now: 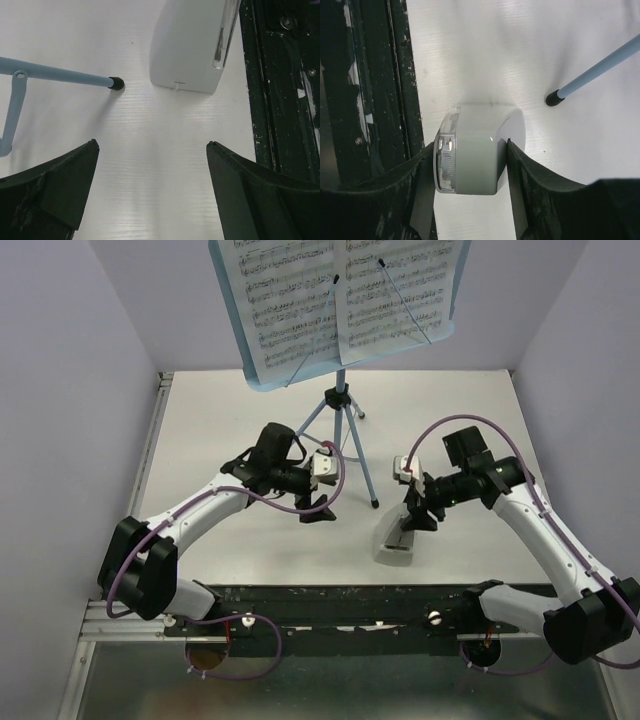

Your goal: Pack up the instrument practice props

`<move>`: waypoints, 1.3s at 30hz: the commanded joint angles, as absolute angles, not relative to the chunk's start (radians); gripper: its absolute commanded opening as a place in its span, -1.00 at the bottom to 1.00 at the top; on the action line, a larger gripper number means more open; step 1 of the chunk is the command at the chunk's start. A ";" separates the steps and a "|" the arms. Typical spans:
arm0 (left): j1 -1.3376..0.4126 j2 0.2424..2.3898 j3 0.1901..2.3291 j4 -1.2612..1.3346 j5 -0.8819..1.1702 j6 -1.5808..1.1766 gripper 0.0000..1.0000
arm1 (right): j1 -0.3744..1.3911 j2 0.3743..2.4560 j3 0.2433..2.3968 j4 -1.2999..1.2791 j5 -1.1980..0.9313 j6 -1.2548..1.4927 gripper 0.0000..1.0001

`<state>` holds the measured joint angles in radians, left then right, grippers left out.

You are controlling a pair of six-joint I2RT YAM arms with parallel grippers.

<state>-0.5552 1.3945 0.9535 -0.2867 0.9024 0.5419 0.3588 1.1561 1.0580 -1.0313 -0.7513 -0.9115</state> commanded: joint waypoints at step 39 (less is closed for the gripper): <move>-0.557 1.423 0.810 -0.065 0.748 0.439 0.98 | 0.528 1.407 1.134 -0.426 -0.816 -0.610 -0.99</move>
<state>-0.5461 1.3949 0.8070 -0.1345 0.7612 0.4572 0.5194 1.4723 1.1633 -0.4950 -0.8257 -0.5751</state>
